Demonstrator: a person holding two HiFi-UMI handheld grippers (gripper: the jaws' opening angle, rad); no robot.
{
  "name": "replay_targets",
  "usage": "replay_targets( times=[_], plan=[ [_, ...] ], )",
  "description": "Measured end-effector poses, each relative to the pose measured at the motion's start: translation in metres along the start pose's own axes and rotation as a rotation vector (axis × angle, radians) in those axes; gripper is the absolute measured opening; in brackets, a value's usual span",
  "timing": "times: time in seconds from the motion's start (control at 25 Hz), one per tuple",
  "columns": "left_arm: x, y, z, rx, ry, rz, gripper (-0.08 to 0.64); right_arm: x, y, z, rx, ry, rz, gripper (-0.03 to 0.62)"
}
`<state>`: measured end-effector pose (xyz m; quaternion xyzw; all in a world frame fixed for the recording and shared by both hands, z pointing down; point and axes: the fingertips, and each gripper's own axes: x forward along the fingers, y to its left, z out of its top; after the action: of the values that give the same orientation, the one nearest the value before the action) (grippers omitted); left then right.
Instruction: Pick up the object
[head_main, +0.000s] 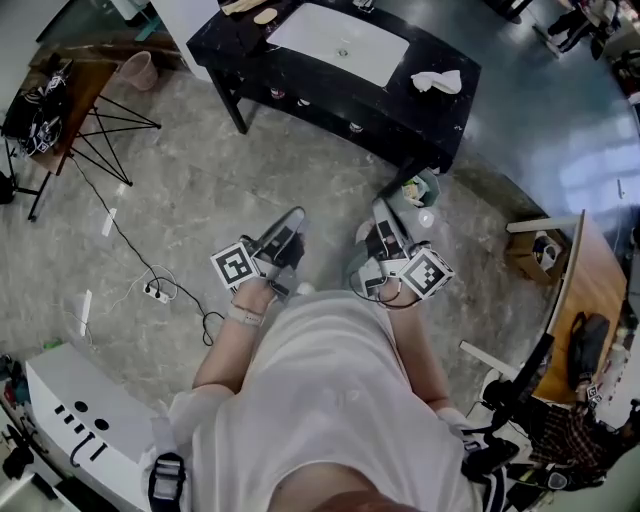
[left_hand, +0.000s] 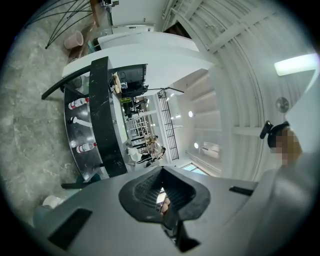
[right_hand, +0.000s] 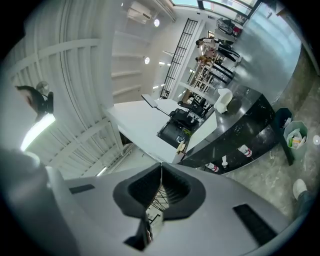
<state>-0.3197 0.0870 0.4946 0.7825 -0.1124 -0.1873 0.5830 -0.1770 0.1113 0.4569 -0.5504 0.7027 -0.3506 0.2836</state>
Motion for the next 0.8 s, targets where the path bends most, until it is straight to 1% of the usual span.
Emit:
replay_targets(
  times=[0.2,0.52,0.8],
  plan=[
    [0.047,0.016,0.017,-0.001,-0.026,0.024,0.006,0.026,-0.044,0.033,0.032,0.020,-0.031,0.021],
    [0.136,0.034,0.039,-0.001,-0.043,0.078,0.006,0.074,-0.104,0.100,0.091,0.052,-0.031,0.021],
    [0.223,0.046,0.052,0.004,-0.065,0.095,0.006,0.107,-0.155,0.155,0.123,0.089,-0.023,0.021]
  ],
)
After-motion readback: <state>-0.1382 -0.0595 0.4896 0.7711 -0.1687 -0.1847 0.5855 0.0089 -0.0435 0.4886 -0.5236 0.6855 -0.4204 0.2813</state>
